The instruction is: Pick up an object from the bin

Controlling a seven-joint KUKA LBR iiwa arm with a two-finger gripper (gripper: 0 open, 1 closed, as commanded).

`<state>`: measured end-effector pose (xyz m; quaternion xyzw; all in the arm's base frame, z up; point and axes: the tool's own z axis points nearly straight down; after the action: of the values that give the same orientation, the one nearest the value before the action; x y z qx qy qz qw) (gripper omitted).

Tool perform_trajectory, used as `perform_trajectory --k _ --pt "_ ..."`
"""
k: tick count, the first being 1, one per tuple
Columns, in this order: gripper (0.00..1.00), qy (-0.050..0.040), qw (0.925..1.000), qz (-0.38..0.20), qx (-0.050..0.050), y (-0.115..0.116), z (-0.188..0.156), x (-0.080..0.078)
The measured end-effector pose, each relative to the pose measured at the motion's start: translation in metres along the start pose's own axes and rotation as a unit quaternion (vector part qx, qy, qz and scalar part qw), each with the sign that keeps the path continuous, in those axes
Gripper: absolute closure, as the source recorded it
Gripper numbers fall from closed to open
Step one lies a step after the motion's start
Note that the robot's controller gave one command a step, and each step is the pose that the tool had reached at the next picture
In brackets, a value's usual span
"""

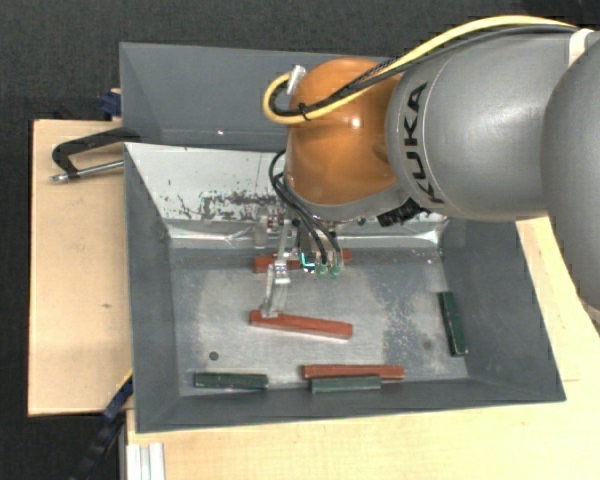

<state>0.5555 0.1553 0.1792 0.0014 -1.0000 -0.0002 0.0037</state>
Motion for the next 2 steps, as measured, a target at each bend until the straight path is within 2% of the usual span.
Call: perform_trajectory --k 1,2 --pt "0.00 -0.0042 1.0000 0.001 -0.001 -0.001 -0.005 -0.002" --pt "0.00 -0.0060 1.0000 0.005 -0.001 -0.044 0.068 0.025"
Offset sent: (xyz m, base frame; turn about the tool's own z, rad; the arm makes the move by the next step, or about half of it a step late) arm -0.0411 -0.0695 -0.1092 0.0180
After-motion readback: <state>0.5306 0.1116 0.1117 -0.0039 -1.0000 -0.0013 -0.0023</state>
